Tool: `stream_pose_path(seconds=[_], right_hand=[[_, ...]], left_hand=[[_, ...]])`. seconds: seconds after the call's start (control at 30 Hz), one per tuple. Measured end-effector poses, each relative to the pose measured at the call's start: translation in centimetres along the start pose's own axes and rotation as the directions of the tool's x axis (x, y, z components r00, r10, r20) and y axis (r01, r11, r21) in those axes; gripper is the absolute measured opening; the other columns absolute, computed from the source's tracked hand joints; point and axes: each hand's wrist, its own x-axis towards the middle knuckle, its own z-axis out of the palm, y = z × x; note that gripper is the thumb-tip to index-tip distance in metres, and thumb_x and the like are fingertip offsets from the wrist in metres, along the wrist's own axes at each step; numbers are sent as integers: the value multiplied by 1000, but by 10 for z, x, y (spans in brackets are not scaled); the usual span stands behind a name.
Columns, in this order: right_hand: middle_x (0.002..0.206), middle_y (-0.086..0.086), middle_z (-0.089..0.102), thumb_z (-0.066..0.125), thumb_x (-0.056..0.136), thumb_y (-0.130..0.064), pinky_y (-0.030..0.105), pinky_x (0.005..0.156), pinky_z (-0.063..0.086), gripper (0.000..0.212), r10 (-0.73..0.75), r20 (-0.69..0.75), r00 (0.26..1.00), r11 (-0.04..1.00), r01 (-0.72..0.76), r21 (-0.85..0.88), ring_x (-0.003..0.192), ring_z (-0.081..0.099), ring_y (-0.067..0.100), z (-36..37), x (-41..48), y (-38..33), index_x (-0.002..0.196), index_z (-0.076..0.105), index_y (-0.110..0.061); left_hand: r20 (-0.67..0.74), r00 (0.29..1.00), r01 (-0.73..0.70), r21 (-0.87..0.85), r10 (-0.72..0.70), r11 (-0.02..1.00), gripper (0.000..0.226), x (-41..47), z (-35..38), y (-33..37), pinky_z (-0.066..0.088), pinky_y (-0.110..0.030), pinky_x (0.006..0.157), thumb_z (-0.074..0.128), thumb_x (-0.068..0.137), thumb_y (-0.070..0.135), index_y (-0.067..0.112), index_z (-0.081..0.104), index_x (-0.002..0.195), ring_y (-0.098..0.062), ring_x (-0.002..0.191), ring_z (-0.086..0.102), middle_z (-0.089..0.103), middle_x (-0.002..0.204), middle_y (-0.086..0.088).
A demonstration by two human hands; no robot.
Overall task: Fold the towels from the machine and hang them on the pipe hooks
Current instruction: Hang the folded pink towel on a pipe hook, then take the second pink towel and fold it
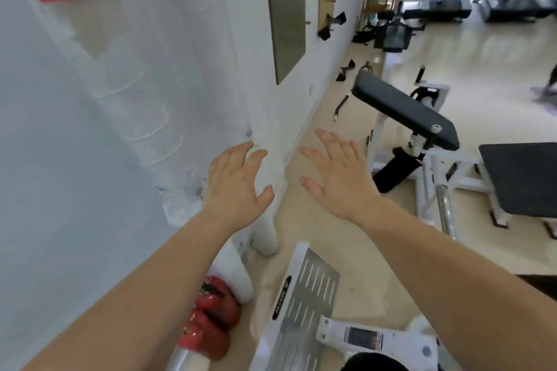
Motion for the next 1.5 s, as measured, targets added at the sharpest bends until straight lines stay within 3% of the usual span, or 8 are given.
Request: stream_pose_path(seconds=[0.13, 0.33, 0.67, 0.93, 1.1, 1.2, 1.33, 1.5], right_hand=[[167, 4, 11, 39, 96, -59, 52, 123, 9, 57, 179, 192, 965, 983, -184, 9, 153, 12, 32, 37, -94, 57, 149, 37, -37], [169, 3, -2, 41, 98, -57, 55, 124, 4, 59, 412, 427, 805, 903, -422, -77, 155, -1, 31, 58, -245, 152, 152, 25, -40], [166, 4, 13, 48, 94, -49, 55, 123, 11, 61, 578, 572, 582, 758, -642, -113, 153, 11, 30, 55, -465, 305, 151, 30, -37], [159, 5, 30, 52, 93, -50, 46, 111, 38, 68, 714, 592, 375, 522, -848, -93, 139, 38, 32, 60, -569, 355, 153, 28, -29], [140, 6, 53, 59, 94, -24, 38, 95, 47, 55, 705, 607, 367, 392, -915, 99, 122, 54, 31, 72, -603, 365, 147, 45, -21], [102, 5, 61, 57, 92, -15, 35, 73, 45, 21, 723, 549, 420, 419, -898, 135, 92, 58, 31, 80, -615, 371, 112, 64, -18], [85, -1, 53, 55, 94, -19, 36, 66, 46, 14, 743, 480, 467, 485, -869, 94, 79, 54, 29, 85, -617, 377, 87, 67, -16], [89, 3, 57, 50, 101, -21, 37, 69, 44, 17, 763, 434, 478, 446, -876, 182, 84, 55, 30, 83, -607, 373, 97, 63, -12]], left_hand=[[251, 967, -27, -56, 41, 998, 71, -22, 55, 57, 30, -49, 114, 53, 83, 52, 21, 47, 146, -33, 142, 36, 39, 156, -9], [495, 849, -107, -180, 184, 978, 66, -59, 141, 178, 27, -43, 116, 62, 89, 46, 25, 42, 148, -29, 144, 32, 34, 158, -5], [749, 615, 30, -334, 246, 942, 67, -151, 248, 407, 39, -33, 106, 61, 84, 49, 22, 48, 144, -25, 128, 49, 50, 142, -1], [870, 342, 54, -396, 356, 917, 71, -194, 306, 509, 26, -34, 121, 60, 96, 41, 33, 26, 157, -19, 148, 31, 27, 164, 5], [851, 276, 31, -473, 448, 880, 69, -198, 334, 553, 17, -36, 126, 56, 100, 33, 39, 20, 159, -15, 155, 17, 16, 169, 10], [857, 225, -34, -468, 463, 883, 67, -205, 343, 572, 16, -36, 125, 53, 101, 32, 42, 20, 158, -15, 155, 15, 6, 170, 14], [851, 259, -62, -457, 457, 887, 68, -212, 347, 577, 19, -37, 125, 57, 99, 31, 40, 24, 158, -16, 154, 18, 6, 170, 12], [839, 356, -35, -427, 411, 903, 62, -213, 352, 575, 37, -49, 116, 58, 93, 43, 46, 30, 149, -20, 145, 39, 38, 159, 9]])
